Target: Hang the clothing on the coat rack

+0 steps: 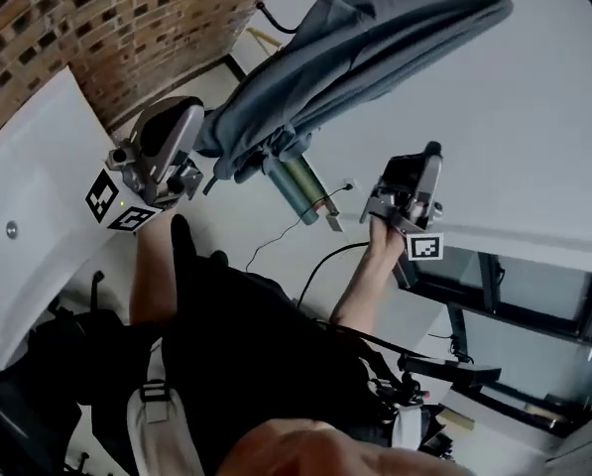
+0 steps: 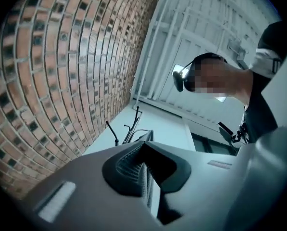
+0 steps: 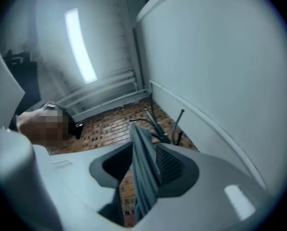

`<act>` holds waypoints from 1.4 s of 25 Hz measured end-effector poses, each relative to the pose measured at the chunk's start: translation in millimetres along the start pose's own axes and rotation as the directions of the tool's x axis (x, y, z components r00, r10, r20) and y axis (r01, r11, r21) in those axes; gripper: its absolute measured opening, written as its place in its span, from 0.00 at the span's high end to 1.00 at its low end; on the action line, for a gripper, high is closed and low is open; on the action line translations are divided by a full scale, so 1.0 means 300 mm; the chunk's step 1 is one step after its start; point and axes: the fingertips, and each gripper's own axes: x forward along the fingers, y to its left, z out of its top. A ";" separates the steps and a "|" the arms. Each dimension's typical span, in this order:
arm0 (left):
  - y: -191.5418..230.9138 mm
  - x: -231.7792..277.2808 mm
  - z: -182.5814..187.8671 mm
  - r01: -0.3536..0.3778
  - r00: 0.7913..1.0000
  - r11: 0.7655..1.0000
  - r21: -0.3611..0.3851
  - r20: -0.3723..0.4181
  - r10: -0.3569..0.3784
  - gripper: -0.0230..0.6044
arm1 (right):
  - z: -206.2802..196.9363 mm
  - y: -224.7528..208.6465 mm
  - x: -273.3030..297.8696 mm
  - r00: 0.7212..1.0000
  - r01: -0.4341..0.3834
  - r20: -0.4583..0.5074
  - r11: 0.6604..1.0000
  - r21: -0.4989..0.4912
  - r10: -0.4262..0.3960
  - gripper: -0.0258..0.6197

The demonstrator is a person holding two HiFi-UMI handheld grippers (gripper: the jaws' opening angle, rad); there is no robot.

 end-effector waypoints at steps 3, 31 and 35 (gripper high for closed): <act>-0.138 -0.056 0.031 0.033 0.995 0.999 -0.017 0.090 -0.031 0.96 | -0.154 0.258 -0.024 0.945 -0.229 -0.283 0.947 -0.227 0.160 0.80; -1.126 -0.545 -0.008 0.076 0.932 0.964 0.257 -0.360 0.023 0.96 | -0.688 0.897 -0.898 0.719 0.251 -0.677 0.967 0.042 -0.157 0.84; -1.090 -0.630 0.017 0.111 0.913 0.963 0.246 -0.408 -0.001 0.96 | -0.684 0.939 -0.984 0.743 0.421 -0.643 0.876 0.236 -0.185 0.84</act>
